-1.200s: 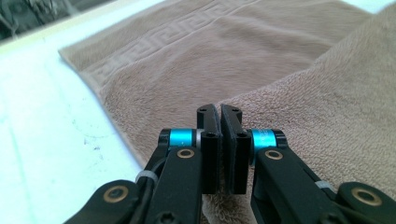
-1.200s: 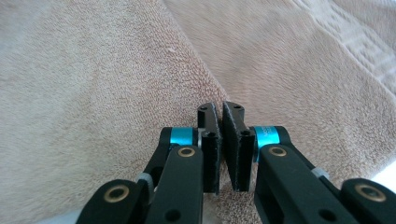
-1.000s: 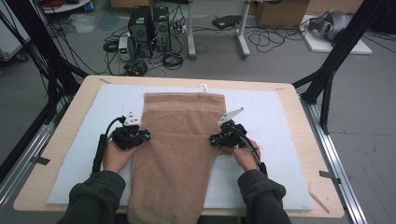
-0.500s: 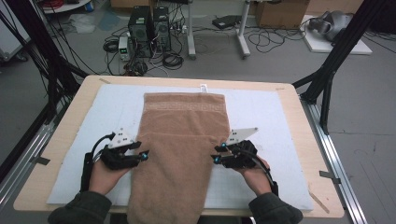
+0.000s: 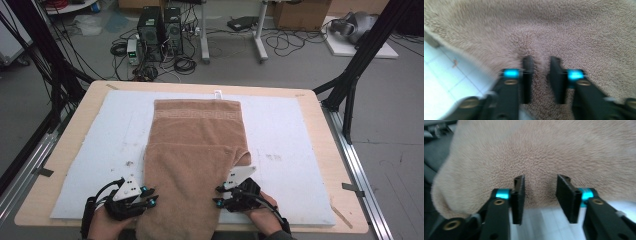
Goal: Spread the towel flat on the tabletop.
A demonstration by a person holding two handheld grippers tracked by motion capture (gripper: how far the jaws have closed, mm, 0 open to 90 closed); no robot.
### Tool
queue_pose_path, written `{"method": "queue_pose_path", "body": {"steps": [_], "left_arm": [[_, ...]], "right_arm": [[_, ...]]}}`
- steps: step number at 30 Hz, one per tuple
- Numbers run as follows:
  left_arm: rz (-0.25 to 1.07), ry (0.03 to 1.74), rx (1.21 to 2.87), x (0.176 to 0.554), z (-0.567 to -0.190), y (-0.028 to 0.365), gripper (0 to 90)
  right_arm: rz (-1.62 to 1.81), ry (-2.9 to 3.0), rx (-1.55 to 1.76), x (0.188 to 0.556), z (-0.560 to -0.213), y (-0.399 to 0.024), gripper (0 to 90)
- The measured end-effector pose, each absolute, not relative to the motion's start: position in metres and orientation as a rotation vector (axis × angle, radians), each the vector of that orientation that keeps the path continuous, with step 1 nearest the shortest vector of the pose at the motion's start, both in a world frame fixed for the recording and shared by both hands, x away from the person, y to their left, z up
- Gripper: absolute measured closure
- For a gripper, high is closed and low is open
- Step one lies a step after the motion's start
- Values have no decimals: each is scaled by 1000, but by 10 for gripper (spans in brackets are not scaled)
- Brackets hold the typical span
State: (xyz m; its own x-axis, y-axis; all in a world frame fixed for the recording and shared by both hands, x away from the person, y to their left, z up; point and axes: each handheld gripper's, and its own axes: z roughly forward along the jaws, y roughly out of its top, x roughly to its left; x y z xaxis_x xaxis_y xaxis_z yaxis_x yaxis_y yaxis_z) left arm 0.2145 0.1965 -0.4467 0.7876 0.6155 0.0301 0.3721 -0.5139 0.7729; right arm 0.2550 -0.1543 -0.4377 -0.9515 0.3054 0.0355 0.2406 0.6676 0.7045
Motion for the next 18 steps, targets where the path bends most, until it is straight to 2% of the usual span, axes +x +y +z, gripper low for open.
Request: {"method": "queue_pose_path", "body": {"steps": [1,2,3,4,9,13,14,18], "left_arm": [[392,721,2171,215,-447,195,842],[389,717,2179,215,-446,195,842],[384,724,2181,216,-445,194,850],[388,725,2183,217,-444,194,855],[389,743,2098,223,-423,195,859],[431,750,2049,235,-400,197,859],[459,761,2040,239,-395,198,859],[504,834,2017,265,-386,209,859]], "right_arm": [[1166,2781,442,256,-440,-150,759],[1166,2781,442,256,-440,-150,759],[1169,2789,438,258,-439,-149,841],[1179,2795,441,260,-438,-149,869],[1233,2781,430,264,-421,-156,880],[1249,2706,432,270,-392,-163,881],[1266,2673,427,280,-378,-162,881],[1256,2650,416,300,-363,-149,880]]}}
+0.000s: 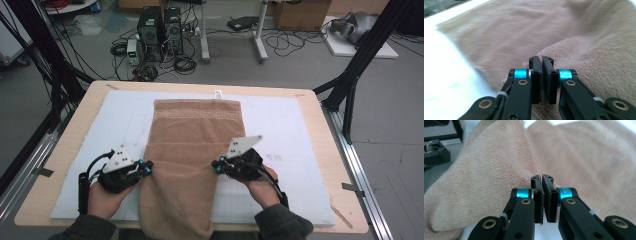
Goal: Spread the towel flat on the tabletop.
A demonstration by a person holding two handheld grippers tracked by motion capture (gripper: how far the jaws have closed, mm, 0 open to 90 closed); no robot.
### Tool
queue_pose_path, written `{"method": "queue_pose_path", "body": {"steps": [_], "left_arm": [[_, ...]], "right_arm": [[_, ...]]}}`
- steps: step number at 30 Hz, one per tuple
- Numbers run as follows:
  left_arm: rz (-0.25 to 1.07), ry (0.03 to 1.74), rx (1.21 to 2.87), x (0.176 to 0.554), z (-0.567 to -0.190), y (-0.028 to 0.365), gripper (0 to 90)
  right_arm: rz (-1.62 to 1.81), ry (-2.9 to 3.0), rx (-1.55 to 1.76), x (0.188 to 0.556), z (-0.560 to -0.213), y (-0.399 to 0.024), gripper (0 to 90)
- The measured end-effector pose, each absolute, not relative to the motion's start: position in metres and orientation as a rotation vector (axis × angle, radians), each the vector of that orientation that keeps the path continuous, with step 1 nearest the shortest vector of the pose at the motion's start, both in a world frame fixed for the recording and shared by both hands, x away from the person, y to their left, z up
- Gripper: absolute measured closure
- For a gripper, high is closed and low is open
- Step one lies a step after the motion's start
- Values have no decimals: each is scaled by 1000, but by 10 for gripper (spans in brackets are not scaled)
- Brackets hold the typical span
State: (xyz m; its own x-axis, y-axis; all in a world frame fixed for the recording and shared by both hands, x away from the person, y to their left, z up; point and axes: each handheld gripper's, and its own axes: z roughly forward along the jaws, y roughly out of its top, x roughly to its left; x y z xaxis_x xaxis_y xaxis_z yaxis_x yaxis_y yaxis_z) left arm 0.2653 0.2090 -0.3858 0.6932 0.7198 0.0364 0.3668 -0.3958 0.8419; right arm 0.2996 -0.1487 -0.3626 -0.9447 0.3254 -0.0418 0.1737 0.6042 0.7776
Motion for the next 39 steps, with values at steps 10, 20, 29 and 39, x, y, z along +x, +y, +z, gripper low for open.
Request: {"method": "queue_pose_path", "body": {"steps": [10,20,29,39], "left_arm": [[493,1002,2103,319,-427,213,845],[484,943,1990,281,-405,225,538],[360,890,2143,264,-443,214,608],[382,831,2118,259,-445,208,861]], "right_arm": [[1107,2757,560,364,-402,-102,873],[1185,2647,554,320,-391,-144,710],[1067,2712,603,314,-429,-138,660],[1043,2738,569,318,-434,-135,868]]}}
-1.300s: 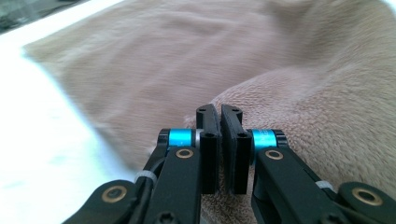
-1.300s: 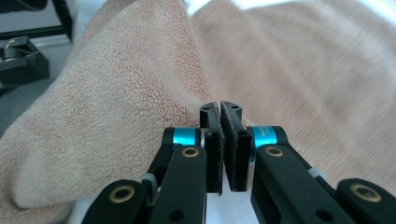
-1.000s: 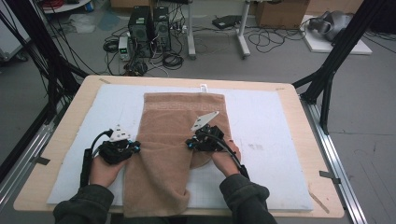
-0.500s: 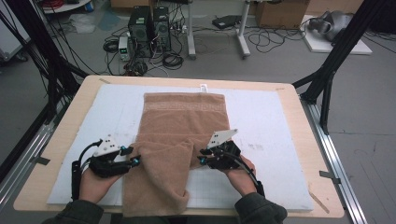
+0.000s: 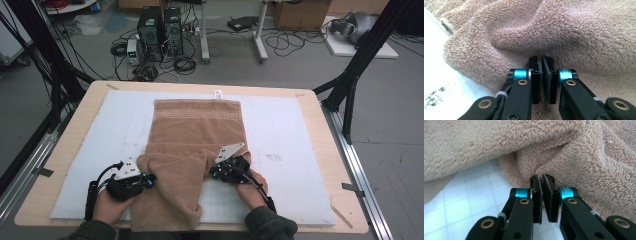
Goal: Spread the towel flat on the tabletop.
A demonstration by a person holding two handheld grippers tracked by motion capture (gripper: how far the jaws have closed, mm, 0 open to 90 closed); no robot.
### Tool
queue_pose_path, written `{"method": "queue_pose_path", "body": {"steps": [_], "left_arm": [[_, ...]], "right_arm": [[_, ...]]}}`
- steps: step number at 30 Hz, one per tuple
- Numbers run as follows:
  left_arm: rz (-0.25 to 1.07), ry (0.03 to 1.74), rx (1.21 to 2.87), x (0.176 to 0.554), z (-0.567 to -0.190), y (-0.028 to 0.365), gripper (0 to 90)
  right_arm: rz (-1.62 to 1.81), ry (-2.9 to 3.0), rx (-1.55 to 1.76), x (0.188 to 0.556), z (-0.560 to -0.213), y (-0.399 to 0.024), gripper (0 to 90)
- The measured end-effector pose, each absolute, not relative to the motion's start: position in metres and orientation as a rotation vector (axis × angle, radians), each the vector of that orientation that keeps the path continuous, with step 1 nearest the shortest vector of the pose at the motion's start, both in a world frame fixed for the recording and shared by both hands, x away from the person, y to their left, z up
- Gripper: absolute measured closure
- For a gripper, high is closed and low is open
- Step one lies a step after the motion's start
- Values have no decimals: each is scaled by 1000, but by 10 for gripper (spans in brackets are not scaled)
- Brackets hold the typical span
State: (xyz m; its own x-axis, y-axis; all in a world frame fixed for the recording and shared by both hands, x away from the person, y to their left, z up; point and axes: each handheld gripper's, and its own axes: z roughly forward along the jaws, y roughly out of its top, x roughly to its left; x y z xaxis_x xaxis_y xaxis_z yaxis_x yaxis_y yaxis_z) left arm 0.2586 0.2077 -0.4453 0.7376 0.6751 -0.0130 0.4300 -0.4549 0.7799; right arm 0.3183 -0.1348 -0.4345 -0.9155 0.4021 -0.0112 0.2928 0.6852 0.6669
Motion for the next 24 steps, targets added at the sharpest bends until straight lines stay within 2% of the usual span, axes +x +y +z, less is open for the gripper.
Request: {"method": "queue_pose_path", "body": {"steps": [11,17,20,24], "left_arm": [[367,794,2047,249,-425,206,868],[365,768,2050,252,-419,194,868],[393,795,2064,264,-422,193,868],[448,883,2097,288,-435,194,868]], "right_arm": [[1097,2664,613,288,-395,-220,867],[1051,2633,668,288,-381,-254,867],[1003,2637,691,300,-386,-257,867],[970,2665,762,324,-412,-247,865]]}}
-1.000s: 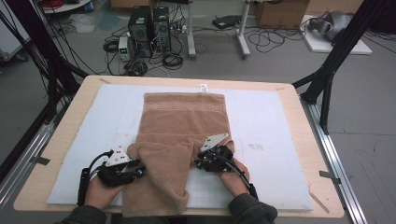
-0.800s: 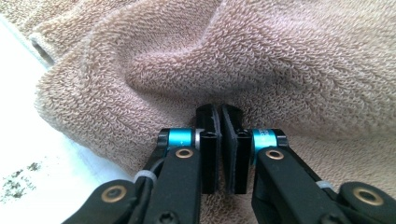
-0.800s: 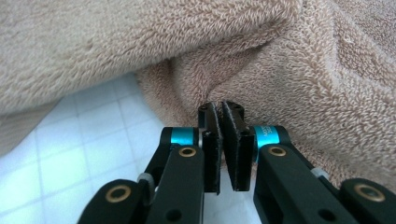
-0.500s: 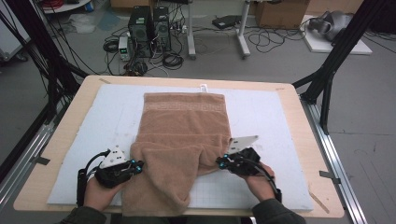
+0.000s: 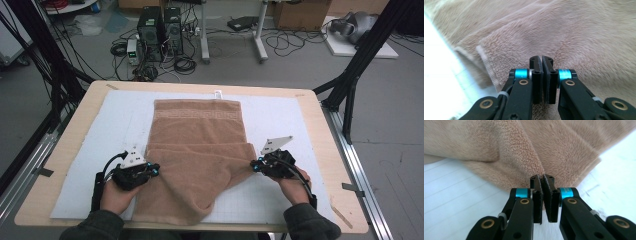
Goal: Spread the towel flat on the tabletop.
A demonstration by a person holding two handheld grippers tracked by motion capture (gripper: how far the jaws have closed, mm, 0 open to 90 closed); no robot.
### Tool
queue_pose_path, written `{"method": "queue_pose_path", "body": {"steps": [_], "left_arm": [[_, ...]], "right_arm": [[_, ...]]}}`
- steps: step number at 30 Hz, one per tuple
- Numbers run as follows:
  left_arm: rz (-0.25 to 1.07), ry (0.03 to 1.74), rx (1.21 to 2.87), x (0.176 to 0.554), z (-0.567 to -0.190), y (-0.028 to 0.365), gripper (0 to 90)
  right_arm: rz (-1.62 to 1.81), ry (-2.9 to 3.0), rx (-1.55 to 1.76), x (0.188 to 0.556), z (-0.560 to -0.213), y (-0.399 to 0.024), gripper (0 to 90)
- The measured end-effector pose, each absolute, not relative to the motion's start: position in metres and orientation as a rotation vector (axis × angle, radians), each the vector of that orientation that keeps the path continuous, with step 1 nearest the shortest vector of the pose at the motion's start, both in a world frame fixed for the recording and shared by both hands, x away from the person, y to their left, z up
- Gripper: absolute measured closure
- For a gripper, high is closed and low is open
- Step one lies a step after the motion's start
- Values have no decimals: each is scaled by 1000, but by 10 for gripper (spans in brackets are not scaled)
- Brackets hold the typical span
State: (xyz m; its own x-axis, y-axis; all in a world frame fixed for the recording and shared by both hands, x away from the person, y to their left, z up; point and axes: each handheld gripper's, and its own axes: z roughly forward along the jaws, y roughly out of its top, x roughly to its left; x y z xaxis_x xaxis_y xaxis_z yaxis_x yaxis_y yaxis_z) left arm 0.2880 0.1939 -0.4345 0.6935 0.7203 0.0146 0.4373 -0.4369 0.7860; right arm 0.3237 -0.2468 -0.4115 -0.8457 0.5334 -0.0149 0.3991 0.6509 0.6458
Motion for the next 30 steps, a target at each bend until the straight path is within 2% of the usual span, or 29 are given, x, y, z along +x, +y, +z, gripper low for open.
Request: {"method": "queue_pose_path", "body": {"steps": [3,5,8,12,16,19,20,22,23,24,25,26,30], "left_arm": [[424,902,2091,297,-438,195,863],[440,891,2089,294,-435,197,836],[446,882,2065,283,-427,203,719],[421,857,2040,266,-423,213,661],[375,850,2080,259,-433,213,588],[328,849,2110,258,-442,207,493],[320,842,2124,258,-445,205,493],[363,812,2129,256,-447,201,553],[356,804,2127,256,-447,201,648],[338,796,2127,256,-447,200,750],[341,788,2137,256,-446,198,812],[339,783,2139,255,-446,197,846],[338,785,2098,250,-440,201,863]], "right_arm": [[1005,2672,815,335,-427,-244,850],[1032,2639,829,333,-424,-245,787],[1061,2588,792,319,-411,-247,741],[1115,2581,683,293,-401,-239,715],[1125,2657,595,276,-411,-217,659],[1090,2707,574,276,-427,-195,602],[1090,2707,574,276,-427,-195,602],[1055,2732,573,279,-434,-185,627],[1034,2744,565,280,-437,-181,664],[1042,2734,561,280,-437,-180,756],[1049,2740,556,281,-437,-180,821],[1049,2754,541,282,-436,-180,843],[1061,2774,509,280,-429,-191,851]]}}
